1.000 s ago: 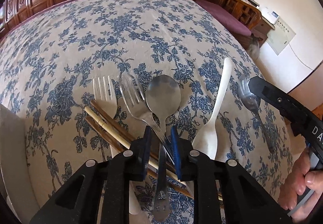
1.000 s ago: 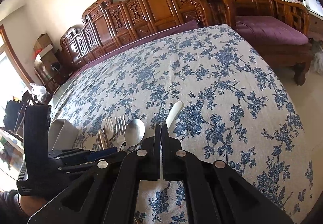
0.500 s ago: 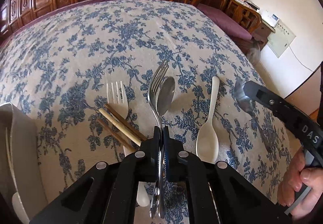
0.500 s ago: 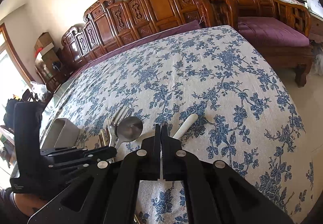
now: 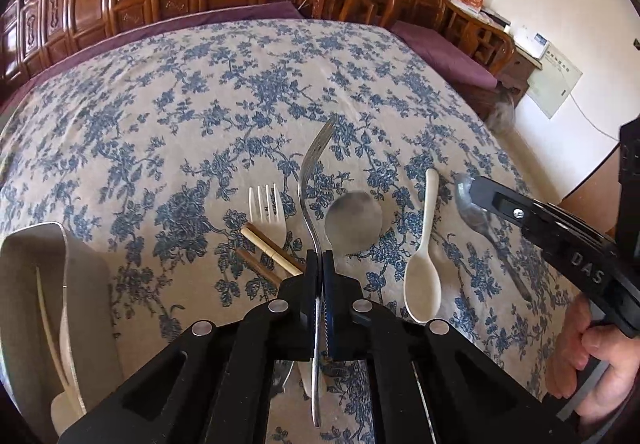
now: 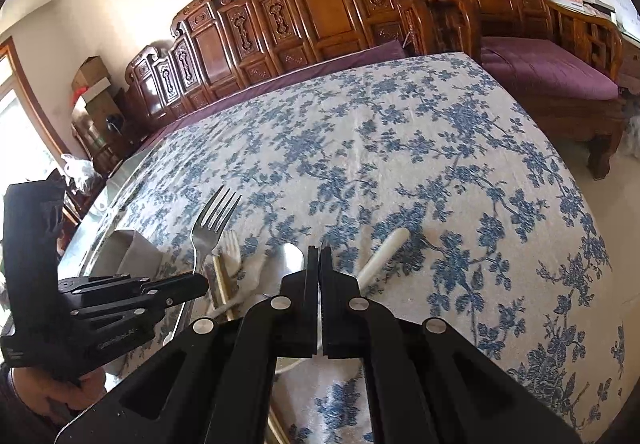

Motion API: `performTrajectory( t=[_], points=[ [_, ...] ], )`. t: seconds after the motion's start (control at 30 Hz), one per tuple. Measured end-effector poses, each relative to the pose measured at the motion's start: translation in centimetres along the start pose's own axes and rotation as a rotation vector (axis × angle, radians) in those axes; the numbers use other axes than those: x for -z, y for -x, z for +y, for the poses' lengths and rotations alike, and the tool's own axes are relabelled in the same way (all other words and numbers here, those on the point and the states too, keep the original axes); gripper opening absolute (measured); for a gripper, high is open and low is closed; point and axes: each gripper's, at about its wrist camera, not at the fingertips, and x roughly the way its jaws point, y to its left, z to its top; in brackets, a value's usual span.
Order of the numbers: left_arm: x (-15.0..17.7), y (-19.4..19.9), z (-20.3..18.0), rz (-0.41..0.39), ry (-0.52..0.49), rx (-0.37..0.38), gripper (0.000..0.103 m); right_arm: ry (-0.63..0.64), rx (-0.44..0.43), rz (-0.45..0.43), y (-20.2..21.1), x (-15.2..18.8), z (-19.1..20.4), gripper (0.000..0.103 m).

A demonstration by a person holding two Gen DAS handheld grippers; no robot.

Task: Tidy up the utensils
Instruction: 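Carry the fork into the tray and release with the left gripper while the right gripper grasps a metal spoon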

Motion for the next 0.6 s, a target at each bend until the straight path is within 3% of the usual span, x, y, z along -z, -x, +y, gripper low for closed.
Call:
performTrajectory(
  t=[0.3, 0.6],
  points=[
    [0.7, 5.2, 1.7, -0.08, -0.034, -0.007, 0.002, 0.029, -0.063, -0.008, 0.0, -0.8, 4.1, 0.002],
    [2.3, 9.5, 6.8, -0.123, -0.018, -0.063, 0.002, 0.049, -0.119, 0.003, 0.2, 0.0, 8.8, 0.002]
  ],
)
